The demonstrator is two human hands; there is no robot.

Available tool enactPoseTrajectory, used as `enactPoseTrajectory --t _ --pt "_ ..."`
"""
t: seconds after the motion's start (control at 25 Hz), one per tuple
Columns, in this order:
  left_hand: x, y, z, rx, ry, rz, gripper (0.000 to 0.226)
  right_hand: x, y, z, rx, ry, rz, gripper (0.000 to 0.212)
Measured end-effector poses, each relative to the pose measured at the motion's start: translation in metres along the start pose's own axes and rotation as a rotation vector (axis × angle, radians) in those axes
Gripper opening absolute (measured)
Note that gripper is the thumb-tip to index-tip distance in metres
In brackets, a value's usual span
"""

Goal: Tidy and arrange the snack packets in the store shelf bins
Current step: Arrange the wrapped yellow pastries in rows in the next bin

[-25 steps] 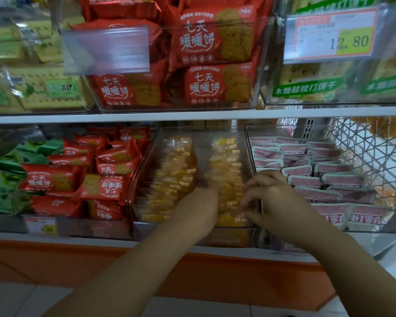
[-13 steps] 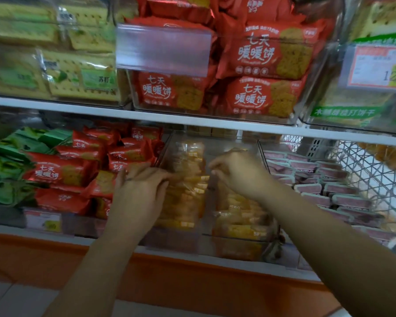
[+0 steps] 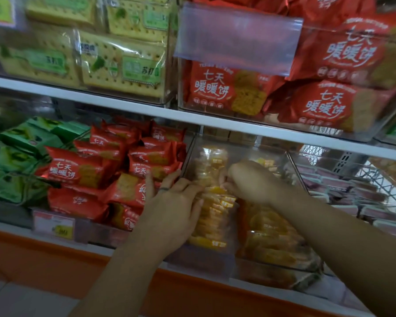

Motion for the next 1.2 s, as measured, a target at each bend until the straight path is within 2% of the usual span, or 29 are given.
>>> enactPoseTrajectory --t 0.24,0.4,0.56,0.68,0.84,1.12,1.2 --pt "-0.002 0.000 0.001 -0.010 -0.015 0.011 0.047 0.001 0.003 0.005 -0.083 0.018 -0.224 0.008" --pt "-0.005 0.002 0.001 -0.013 -0.002 -0.035 0.032 0.019 0.012 -0.004 -0.030 0.005 -0.237 0.009" --pt "-0.005 0.002 0.001 0.010 -0.005 -0.036 0.046 0.009 0.002 0.004 0.090 0.002 -0.322 0.019" --pt "-0.004 0.004 0.003 0.020 0.015 -0.037 0.046 -0.010 -0.015 0.019 0.028 0.022 -0.223 0.015" --pt "-0.005 0.003 0.003 0.016 0.012 -0.059 0.042 -0.009 -0.007 0.026 0.049 0.040 -0.015 0.015" --pt "-0.008 -0.002 0.004 0.069 -0.007 -0.045 0.059 -0.001 0.000 0.028 -0.066 0.033 -0.063 0.009" --pt "-0.007 -0.001 0.004 0.121 -0.045 -0.049 0.056 -0.004 0.004 0.030 -0.077 0.044 -0.121 0.008"
Point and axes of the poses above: each hand's wrist, its own z-axis away from the middle knuckle, its own y-axis out of the palm, x = y × z, the point moved 8 cm from there along -z, towards the middle knuckle, and after that the axes turned 9 degrees about y, right-handed, at the moved point
